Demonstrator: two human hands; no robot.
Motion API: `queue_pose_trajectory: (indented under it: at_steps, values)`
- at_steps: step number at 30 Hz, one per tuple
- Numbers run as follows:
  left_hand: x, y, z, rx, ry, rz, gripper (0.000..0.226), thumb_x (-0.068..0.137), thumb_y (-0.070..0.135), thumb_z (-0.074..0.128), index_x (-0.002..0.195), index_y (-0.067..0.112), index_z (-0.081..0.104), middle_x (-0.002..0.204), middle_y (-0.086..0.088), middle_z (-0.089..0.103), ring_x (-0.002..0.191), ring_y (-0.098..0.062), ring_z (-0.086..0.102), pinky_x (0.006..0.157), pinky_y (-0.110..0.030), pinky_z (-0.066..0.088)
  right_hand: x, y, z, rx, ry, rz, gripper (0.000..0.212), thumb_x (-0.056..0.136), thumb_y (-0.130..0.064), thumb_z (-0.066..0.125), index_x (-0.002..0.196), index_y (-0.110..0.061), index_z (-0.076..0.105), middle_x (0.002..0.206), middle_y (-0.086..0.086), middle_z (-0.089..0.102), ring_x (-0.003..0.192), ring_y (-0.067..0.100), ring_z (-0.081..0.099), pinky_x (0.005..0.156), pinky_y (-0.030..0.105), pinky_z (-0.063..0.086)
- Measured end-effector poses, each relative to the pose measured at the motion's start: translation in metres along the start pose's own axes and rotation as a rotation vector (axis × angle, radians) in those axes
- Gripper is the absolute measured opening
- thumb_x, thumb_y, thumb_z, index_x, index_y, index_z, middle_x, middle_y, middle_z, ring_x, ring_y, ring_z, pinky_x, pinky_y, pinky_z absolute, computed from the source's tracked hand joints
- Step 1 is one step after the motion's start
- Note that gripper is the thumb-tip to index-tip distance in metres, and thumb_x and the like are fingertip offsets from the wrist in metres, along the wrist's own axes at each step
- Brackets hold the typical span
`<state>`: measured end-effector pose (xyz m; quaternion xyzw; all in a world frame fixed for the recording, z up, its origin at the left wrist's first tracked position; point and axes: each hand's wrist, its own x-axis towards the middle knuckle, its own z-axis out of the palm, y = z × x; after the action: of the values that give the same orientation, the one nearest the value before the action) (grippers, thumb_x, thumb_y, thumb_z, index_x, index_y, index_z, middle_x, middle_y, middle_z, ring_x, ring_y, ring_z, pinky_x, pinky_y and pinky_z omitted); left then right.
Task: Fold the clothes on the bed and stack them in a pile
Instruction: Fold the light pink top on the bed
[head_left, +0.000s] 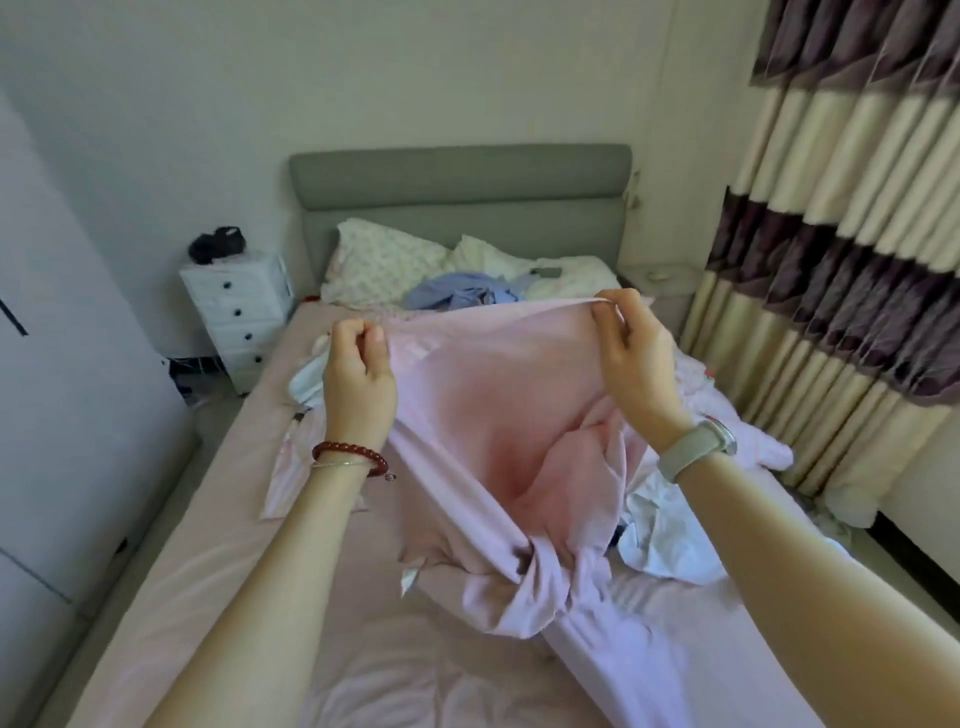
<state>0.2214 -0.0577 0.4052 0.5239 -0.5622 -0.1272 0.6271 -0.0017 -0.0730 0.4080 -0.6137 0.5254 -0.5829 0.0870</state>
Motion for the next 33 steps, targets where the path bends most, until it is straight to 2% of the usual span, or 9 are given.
queue_pose_trajectory:
  at_steps: [3, 5, 10, 15, 17, 19, 23, 28, 33]
  values:
    - [0.000, 0.017, -0.047, -0.079, -0.149, 0.097, 0.013, 0.096, 0.002, 0.042, 0.086, 0.006, 0.048, 0.067, 0.008, 0.041, 0.060, 0.001, 0.038, 0.059, -0.013, 0.032, -0.023, -0.041, -0.008, 0.109, 0.015, -0.029, 0.016, 0.093, -0.016, 0.047, 0.079, -0.016, 0.056, 0.061, 0.003, 0.045, 0.055, 0.006, 0.035, 0.056, 0.023, 0.031]
    - [-0.023, 0.001, -0.074, -0.091, -0.310, 0.045, 0.017, 0.095, 0.002, 0.044, 0.080, 0.009, 0.051, 0.061, 0.007, 0.041, 0.052, 0.002, 0.039, 0.053, -0.010, 0.032, -0.061, -0.038, -0.010, 0.130, -0.133, 0.002, 0.020, 0.089, -0.019, 0.046, 0.074, -0.012, 0.057, 0.060, 0.001, 0.048, 0.056, 0.004, 0.039, 0.056, 0.016, 0.033]
    - [-0.158, -0.107, -0.123, 0.211, -0.761, -0.369, 0.022, 0.092, 0.006, 0.050, 0.074, 0.017, 0.053, 0.074, -0.005, 0.058, 0.068, -0.008, 0.049, 0.066, -0.025, 0.039, -0.230, 0.032, -0.010, -0.096, -0.771, 0.345, 0.029, 0.091, -0.013, 0.049, 0.063, -0.007, 0.055, 0.061, -0.001, 0.054, 0.060, 0.003, 0.042, 0.061, 0.022, 0.035]
    - [-0.295, -0.199, -0.154, 0.532, -1.392, -0.792, 0.018, 0.091, 0.016, 0.047, 0.074, 0.018, 0.050, 0.083, 0.000, 0.051, 0.080, -0.013, 0.045, 0.068, -0.021, 0.035, -0.366, 0.083, -0.013, -0.247, -1.562, 0.673, 0.014, 0.086, -0.024, 0.063, 0.089, -0.014, 0.072, 0.092, -0.001, 0.070, 0.088, 0.010, 0.065, 0.079, 0.020, 0.043]
    - [-0.309, -0.217, -0.153, 0.565, -1.384, -0.869, 0.020, 0.091, 0.020, 0.043, 0.072, 0.019, 0.046, 0.076, 0.005, 0.046, 0.071, -0.012, 0.043, 0.058, -0.018, 0.033, -0.381, 0.103, -0.008, -0.304, -1.495, 0.635, 0.024, 0.075, -0.033, 0.074, 0.090, -0.014, 0.075, 0.094, -0.004, 0.072, 0.087, 0.003, 0.066, 0.077, 0.014, 0.044]
    - [-0.304, -0.236, -0.140, 0.588, -1.285, -0.922, 0.017, 0.093, 0.023, 0.041, 0.077, 0.023, 0.049, 0.079, 0.007, 0.049, 0.068, -0.007, 0.045, 0.054, -0.014, 0.033, -0.380, 0.121, 0.010, -0.442, -1.327, 0.723, 0.030, 0.095, -0.023, 0.049, 0.122, -0.016, 0.060, 0.127, 0.004, 0.060, 0.114, 0.016, 0.057, 0.095, 0.023, 0.040]
    - [-0.276, -0.273, -0.099, 0.655, -1.098, -0.784, 0.015, 0.092, 0.024, 0.044, 0.089, 0.022, 0.058, 0.099, 0.001, 0.063, 0.098, -0.020, 0.057, 0.086, -0.026, 0.044, -0.354, 0.166, 0.050, -0.503, -1.103, 0.681, 0.034, 0.096, -0.016, 0.040, 0.126, -0.016, 0.055, 0.126, 0.009, 0.060, 0.114, 0.026, 0.055, 0.093, 0.029, 0.041]
    - [-0.243, -0.324, -0.010, 0.547, -0.978, -0.754, 0.031, 0.091, 0.026, 0.045, 0.118, 0.015, 0.056, 0.122, -0.003, 0.058, 0.113, -0.024, 0.054, 0.097, -0.027, 0.040, -0.308, 0.236, 0.107, -0.416, -0.742, 0.809, 0.033, 0.094, -0.009, 0.041, 0.124, -0.007, 0.055, 0.120, 0.014, 0.060, 0.103, 0.026, 0.056, 0.069, 0.013, 0.033]
    - [-0.237, -0.358, 0.073, 0.519, -0.937, -0.645, 0.064, 0.090, 0.034, 0.053, 0.145, 0.019, 0.024, 0.150, -0.008, 0.028, 0.136, -0.025, 0.027, 0.109, -0.035, 0.026, -0.276, 0.301, 0.140, -0.352, -0.563, 0.976, 0.043, 0.094, -0.017, 0.043, 0.134, -0.002, 0.040, 0.134, 0.019, 0.046, 0.114, 0.032, 0.050, 0.089, 0.031, 0.041]
